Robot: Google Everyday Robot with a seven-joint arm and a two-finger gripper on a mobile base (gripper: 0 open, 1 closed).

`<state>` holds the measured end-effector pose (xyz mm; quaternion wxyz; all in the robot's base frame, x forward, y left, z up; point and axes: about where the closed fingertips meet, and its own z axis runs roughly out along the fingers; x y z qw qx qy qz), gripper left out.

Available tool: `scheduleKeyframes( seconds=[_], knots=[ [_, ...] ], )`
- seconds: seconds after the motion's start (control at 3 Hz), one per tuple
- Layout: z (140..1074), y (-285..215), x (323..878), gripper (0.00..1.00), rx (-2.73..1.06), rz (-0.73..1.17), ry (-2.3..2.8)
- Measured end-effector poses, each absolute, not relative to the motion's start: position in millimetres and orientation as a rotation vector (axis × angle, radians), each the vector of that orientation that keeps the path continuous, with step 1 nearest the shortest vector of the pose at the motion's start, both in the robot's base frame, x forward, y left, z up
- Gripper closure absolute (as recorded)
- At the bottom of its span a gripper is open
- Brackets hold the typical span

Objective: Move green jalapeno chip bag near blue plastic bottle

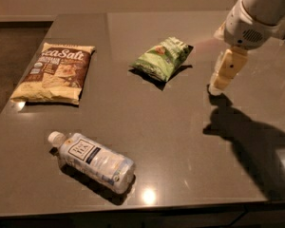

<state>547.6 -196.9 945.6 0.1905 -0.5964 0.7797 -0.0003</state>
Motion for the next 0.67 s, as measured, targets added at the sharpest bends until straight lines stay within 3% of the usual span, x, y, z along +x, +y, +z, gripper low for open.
scheduleKeyframes(
  seconds=[0.67],
  knots=[
    [925.2, -173.2, 627.8, 0.0, -1.648, -0.051, 2.164]
  ],
)
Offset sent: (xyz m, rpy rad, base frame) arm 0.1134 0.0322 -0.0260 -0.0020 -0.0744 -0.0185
